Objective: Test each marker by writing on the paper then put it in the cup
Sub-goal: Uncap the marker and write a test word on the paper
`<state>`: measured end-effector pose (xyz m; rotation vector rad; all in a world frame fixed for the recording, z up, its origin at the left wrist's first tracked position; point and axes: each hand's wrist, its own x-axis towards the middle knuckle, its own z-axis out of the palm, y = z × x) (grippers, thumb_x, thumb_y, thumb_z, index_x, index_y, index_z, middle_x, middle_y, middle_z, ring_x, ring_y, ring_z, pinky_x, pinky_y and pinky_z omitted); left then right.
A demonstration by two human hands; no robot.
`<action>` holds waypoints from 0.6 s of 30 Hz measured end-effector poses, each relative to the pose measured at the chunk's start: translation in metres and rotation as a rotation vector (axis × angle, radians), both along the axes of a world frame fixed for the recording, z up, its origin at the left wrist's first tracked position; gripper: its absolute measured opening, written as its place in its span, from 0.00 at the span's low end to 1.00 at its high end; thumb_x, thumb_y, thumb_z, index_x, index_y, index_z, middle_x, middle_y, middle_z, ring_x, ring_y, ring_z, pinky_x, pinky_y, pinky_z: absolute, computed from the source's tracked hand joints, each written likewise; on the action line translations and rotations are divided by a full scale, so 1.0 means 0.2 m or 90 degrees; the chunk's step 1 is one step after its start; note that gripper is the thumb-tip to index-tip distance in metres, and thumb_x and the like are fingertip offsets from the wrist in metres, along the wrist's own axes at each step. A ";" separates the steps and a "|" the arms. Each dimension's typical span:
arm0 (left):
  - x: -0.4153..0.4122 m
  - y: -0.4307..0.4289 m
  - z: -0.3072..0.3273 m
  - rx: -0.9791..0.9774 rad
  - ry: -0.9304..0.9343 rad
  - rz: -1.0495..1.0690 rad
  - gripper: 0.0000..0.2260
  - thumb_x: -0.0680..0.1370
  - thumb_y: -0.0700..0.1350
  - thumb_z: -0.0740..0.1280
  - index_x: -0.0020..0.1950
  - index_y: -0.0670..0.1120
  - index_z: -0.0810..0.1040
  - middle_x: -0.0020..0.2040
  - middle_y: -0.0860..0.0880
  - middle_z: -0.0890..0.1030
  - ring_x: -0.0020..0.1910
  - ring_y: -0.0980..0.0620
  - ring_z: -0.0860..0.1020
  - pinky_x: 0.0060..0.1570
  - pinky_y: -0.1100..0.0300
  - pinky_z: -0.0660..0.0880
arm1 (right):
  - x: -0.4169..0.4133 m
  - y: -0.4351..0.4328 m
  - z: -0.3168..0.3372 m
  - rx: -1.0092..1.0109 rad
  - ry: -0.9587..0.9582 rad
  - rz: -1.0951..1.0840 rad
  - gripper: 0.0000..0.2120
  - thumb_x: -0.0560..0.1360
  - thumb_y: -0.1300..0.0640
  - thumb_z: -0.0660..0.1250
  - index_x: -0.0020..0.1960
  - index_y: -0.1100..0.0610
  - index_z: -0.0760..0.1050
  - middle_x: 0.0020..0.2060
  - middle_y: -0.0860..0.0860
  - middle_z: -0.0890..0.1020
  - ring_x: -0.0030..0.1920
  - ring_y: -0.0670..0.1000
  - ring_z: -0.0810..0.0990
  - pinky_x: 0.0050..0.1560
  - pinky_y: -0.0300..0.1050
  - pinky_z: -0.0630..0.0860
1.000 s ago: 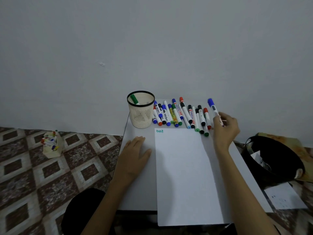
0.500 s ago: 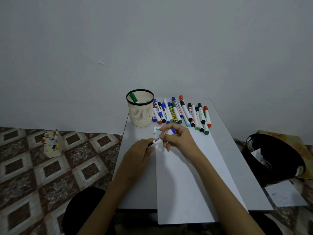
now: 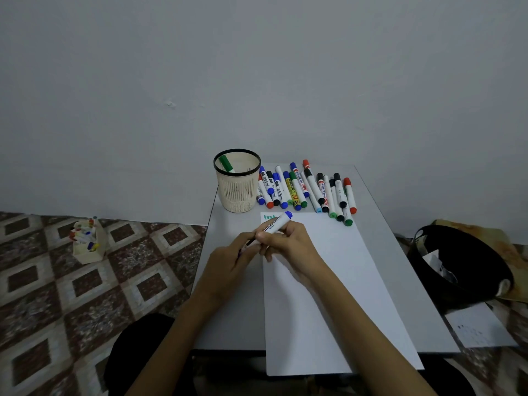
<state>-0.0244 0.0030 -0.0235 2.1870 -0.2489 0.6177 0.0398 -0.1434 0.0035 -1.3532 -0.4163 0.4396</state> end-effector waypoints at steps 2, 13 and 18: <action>0.00 0.00 0.01 -0.009 -0.016 -0.005 0.27 0.78 0.62 0.52 0.60 0.42 0.75 0.31 0.59 0.72 0.28 0.57 0.73 0.28 0.72 0.67 | 0.01 -0.02 0.02 -0.012 -0.008 0.019 0.10 0.74 0.66 0.68 0.53 0.71 0.77 0.43 0.67 0.80 0.37 0.55 0.80 0.33 0.41 0.76; 0.03 0.00 -0.09 0.270 0.054 0.053 0.23 0.76 0.59 0.54 0.67 0.50 0.69 0.62 0.50 0.72 0.60 0.51 0.69 0.56 0.53 0.66 | 0.27 -0.10 0.10 0.206 0.104 -0.212 0.02 0.77 0.64 0.65 0.48 0.60 0.74 0.43 0.58 0.84 0.40 0.54 0.85 0.37 0.43 0.82; 0.03 0.00 -0.09 0.325 0.096 0.055 0.25 0.76 0.61 0.50 0.67 0.52 0.70 0.67 0.52 0.69 0.67 0.52 0.64 0.60 0.55 0.59 | 0.33 -0.03 0.04 0.132 0.077 -0.163 0.02 0.75 0.67 0.68 0.45 0.62 0.76 0.41 0.58 0.84 0.45 0.61 0.84 0.37 0.45 0.82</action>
